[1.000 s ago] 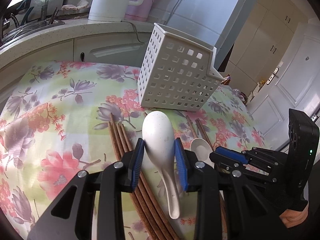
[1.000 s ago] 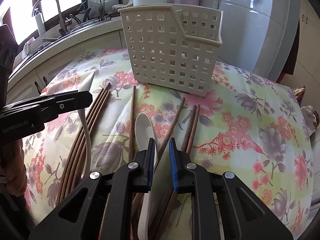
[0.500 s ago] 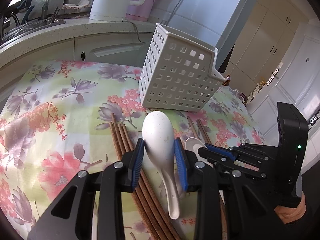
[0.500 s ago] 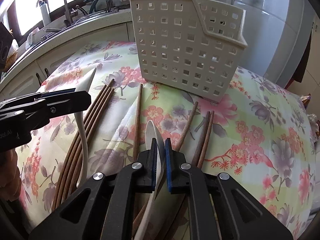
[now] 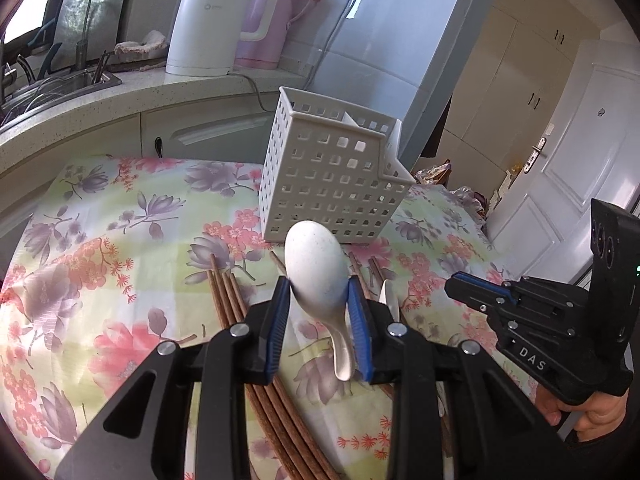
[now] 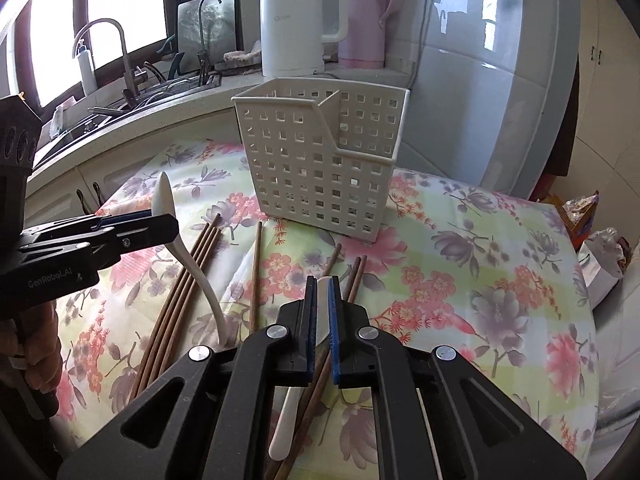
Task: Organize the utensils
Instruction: 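Close the left tool on the large white spoon while the right tool grasps the smaller white spoon, then lift both spoons and carry them above the white slotted basket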
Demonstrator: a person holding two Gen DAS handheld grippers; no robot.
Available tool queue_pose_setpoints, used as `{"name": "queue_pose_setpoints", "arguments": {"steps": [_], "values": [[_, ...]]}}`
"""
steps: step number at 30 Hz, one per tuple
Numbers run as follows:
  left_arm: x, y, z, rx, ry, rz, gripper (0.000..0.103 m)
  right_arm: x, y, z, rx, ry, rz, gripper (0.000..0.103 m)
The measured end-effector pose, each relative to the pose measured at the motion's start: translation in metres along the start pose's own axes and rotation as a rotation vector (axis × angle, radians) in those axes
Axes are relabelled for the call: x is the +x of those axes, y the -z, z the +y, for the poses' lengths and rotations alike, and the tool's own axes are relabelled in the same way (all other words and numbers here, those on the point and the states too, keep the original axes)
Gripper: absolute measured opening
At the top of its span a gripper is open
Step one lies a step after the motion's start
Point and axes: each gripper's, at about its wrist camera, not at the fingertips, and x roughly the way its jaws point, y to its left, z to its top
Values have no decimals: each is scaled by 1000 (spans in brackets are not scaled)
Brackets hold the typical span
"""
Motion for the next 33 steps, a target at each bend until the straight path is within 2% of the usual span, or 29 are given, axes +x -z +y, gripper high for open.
{"name": "queue_pose_setpoints", "arguments": {"steps": [1, 2, 3, 5, 9, 17, 21, 23, 27, 33], "values": [[0, 0, -1, 1, -1, 1, 28, 4, 2, -1, 8, 1, 22, 12], [0, 0, -1, 2, -1, 1, 28, 9, 4, -2, 17, 2, 41, 22], [0, 1, -2, 3, -1, 2, 28, 12, 6, -1, 22, -8, 49, 39], [0, 1, -3, 6, -1, 3, 28, 17, 10, 2, 25, -23, 58, 54], [1, 1, -1, 3, 2, 5, 28, 37, 9, 9, 36, -37, 86, 54], [4, -1, 7, -6, -1, 9, 27, 69, 5, -9, 159, -70, 129, 49], [5, -1, 9, -7, 1, 11, 27, 78, 5, -11, 166, -74, 143, 37], [6, -1, 9, -4, 2, 12, 27, 78, 5, -10, 161, -73, 141, 33], [6, -1, 9, 0, 3, 15, 27, 72, 3, -9, 156, -72, 118, 33], [2, -4, 3, 20, -5, 7, 24, 37, -4, -12, 150, -58, 35, 33]]}}
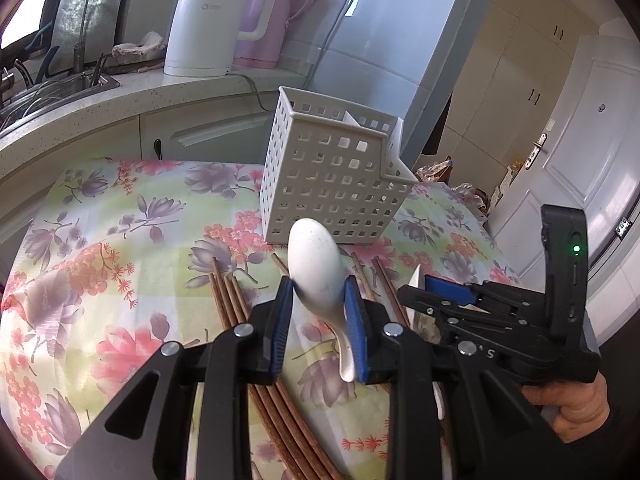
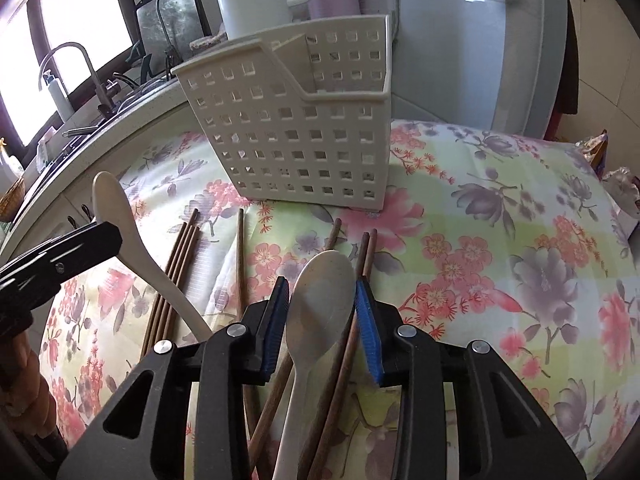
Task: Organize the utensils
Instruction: 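Lift both spoons and carry them above the white slotted basket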
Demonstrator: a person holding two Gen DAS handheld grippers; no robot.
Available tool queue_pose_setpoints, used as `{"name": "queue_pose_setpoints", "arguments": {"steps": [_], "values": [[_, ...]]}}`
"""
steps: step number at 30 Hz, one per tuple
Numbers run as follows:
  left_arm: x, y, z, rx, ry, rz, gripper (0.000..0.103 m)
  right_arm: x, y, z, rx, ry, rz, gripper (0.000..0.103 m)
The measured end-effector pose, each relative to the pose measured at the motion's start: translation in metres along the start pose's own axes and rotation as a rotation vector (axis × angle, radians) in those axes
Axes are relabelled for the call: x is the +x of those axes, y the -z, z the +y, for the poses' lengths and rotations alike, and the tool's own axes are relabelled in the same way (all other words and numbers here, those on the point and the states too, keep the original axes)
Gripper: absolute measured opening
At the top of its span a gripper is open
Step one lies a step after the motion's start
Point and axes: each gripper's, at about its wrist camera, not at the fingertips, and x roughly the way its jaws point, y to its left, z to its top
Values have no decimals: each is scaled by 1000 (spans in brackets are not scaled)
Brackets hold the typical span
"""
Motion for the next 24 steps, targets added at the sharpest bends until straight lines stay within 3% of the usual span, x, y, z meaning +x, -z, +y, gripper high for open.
{"name": "queue_pose_setpoints", "arguments": {"steps": [6, 10, 19, 22, 24], "values": [[-7, -3, -9, 21, -9, -14, 24, -45, -3, 1, -17, 7, -104, 29], [-11, -2, -12, 24, -10, -15, 5, -62, -1, -1, -18, 0, -148, 29], [-6, 1, -15, 27, -23, -1, 4, -75, 3, -3, -12, -7, -178, 28], [-1, 0, -9, 4, -27, 4, 32, -77, 2, -5, -6, -7, -185, 28], [10, -2, -7, 22, -37, 33, 32, -77, 1, -7, 0, -6, -188, 28]]}}
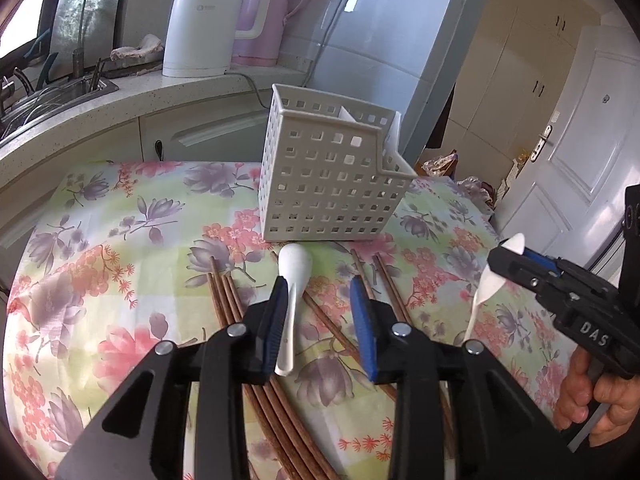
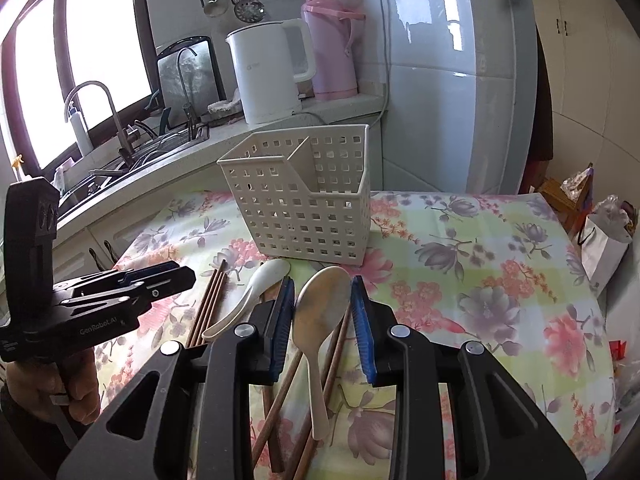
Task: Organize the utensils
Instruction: 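Lift both spoons and carry them above the white slotted basket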
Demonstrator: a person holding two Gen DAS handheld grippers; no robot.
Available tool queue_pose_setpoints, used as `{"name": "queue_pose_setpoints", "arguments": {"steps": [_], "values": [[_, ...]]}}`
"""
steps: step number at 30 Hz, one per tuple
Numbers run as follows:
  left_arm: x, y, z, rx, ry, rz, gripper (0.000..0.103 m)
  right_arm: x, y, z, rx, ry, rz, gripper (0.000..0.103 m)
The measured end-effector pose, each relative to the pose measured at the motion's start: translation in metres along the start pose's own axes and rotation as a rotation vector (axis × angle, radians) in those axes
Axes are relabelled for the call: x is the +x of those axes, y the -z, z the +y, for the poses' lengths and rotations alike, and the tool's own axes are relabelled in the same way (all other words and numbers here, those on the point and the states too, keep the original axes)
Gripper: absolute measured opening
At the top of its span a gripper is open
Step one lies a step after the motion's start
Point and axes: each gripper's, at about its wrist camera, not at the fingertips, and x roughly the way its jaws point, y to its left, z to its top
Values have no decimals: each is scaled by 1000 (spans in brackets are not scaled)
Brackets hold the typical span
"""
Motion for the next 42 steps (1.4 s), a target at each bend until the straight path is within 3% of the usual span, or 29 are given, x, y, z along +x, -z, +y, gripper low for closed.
{"name": "queue_pose_setpoints", "arguments": {"steps": [7, 12, 18, 19, 31, 42], "values": [[64, -12, 3, 85, -60, 121, 32, 4, -3, -7, 1, 14, -6, 28], [103, -19, -7, 176, -130, 179, 40, 9, -4, -18, -1, 48, -10, 28], [132, -19, -12, 235, -198, 242, 39, 13, -4, -30, 13, 35, -9, 28], [133, -19, -12, 240, -197, 239, 33, 13, -4, -31, 16, 35, -9, 28], [34, -23, -6, 86, -94, 33, 33, 10, -4, -29, 24, 32, -25, 28], [-5, -24, -8, 59, -68, -48, 33, 4, -7, -22, 17, 44, -40, 28]]}}
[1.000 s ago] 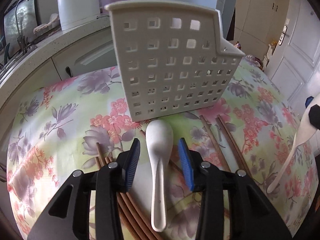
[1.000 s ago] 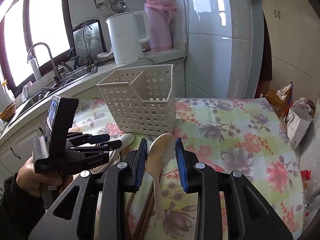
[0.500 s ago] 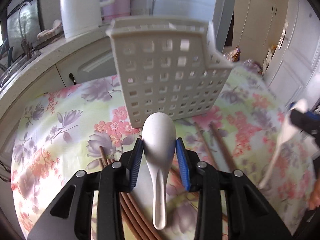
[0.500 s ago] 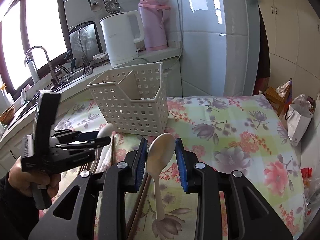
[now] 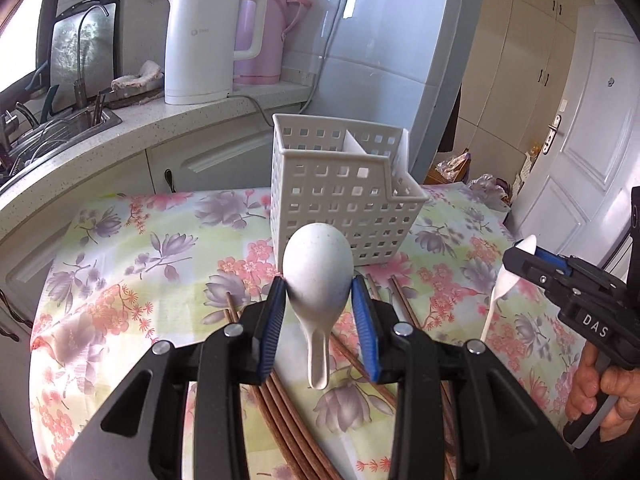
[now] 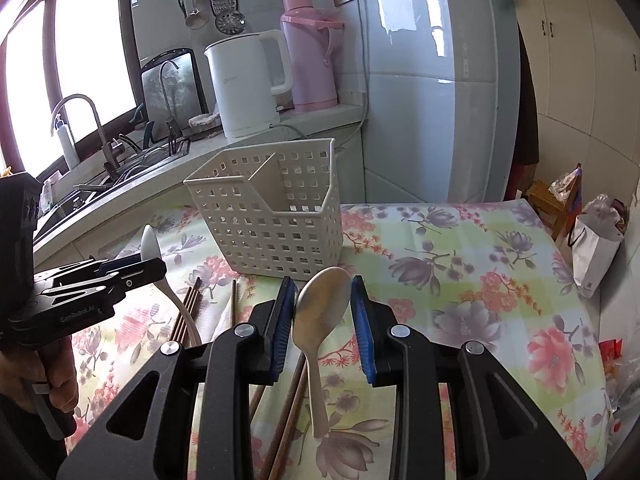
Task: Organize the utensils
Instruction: 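Lift both spoons and carry them above the white slotted basket, then open both tools to drop the spoons into the basket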
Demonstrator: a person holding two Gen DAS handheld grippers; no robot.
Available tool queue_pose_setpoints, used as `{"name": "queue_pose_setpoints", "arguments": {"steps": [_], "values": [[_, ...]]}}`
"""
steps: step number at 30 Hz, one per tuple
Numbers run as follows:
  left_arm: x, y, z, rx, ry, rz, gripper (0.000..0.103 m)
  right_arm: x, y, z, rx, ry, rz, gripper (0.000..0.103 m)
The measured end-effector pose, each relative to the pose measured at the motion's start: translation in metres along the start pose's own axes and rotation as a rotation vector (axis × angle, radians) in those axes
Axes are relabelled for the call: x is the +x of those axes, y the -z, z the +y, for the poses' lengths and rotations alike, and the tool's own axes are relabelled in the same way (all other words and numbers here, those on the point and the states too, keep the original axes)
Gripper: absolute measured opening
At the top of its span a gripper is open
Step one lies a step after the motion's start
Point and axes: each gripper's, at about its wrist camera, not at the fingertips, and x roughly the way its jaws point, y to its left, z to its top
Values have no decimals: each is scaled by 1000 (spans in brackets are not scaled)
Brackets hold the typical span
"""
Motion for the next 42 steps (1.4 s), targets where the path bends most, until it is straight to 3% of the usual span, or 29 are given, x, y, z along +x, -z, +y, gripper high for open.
{"name": "queue_pose_setpoints", "arguments": {"steps": [9, 23, 31, 42], "values": [[-23, -14, -5, 6, 31, -50, 33, -8, -17, 0, -13, 7, -24, 28], [-69, -119, -20, 56, 67, -242, 33, 0, -127, 8, -11, -9, -153, 28], [-32, -157, -10, 20, 37, -265, 33, 38, -162, 14, -3, -18, -185, 28], [35, -140, 11, -32, 6, -157, 33, 94, -149, 9, 17, 1, -112, 29]]}}
